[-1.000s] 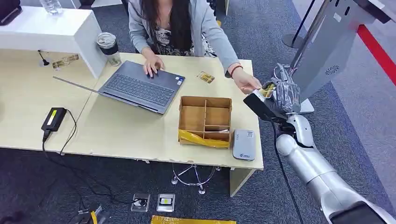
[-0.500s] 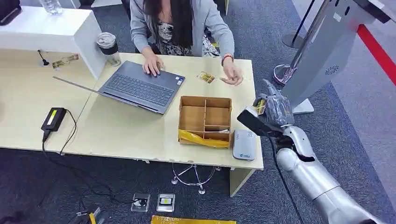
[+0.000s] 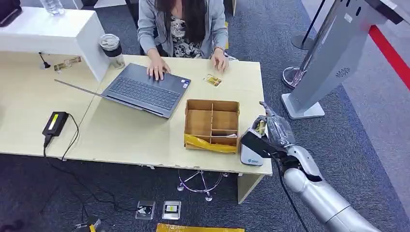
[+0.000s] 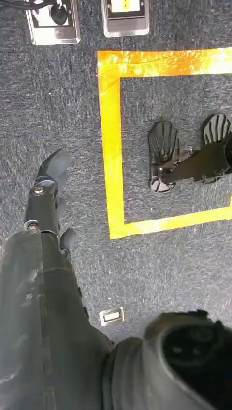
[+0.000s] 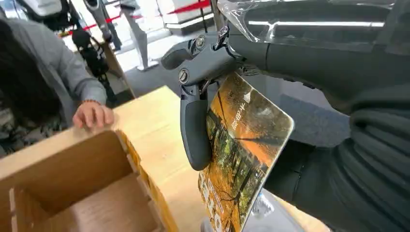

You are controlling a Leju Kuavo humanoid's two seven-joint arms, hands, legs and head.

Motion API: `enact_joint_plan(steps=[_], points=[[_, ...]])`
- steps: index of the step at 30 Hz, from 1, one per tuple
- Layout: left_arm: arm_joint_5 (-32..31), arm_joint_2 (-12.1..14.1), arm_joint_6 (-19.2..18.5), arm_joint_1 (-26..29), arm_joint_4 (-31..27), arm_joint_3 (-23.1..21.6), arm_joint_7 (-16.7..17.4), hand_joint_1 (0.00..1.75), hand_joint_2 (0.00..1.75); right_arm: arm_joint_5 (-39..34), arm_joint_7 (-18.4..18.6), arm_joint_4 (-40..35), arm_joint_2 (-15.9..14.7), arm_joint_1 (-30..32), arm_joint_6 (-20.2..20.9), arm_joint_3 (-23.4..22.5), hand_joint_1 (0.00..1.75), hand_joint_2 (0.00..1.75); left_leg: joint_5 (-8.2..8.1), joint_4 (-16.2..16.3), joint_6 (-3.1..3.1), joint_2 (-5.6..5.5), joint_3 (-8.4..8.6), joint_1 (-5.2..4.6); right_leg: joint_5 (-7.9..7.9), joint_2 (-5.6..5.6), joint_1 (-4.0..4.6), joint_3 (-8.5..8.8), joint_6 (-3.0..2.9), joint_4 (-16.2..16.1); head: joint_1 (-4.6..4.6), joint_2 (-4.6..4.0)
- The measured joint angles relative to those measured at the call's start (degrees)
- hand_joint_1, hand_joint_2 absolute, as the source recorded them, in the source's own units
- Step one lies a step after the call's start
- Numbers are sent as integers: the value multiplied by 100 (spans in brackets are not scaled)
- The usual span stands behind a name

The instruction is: Pass the card to the sensor for recognition and then transmit it.

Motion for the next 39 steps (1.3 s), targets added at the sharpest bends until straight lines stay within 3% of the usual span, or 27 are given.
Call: enact_joint_plan(steps=[5,11,23,39], points=[[-70,7,-74,-16,0,0,2,0,0,-1009,-129,442,201,-192,626,145,175,175,0,0,0,1,-1,0,0,1,0,-1,0,0,-2,0],[-94,7,-76,-34,0,2,66,0,0,-1710,-262,1260,505,-555,971,252,175,175,0,0,0,4,1,0,0,3,0,-1,0,0,-2,0],[-96,7,-94,0,-2,4,77,0,0,-2186,-363,2247,765,-954,1028,265,175,175,0,0,0,8,5,0,2,3,0,1,0,0,0,0],[-2,77,-92,161,-2,13,68,0,0,-2252,-291,2479,511,-986,1037,234,175,175,0,0,0,13,3,-1,2,8,-1,-4,0,-1,0,0]])
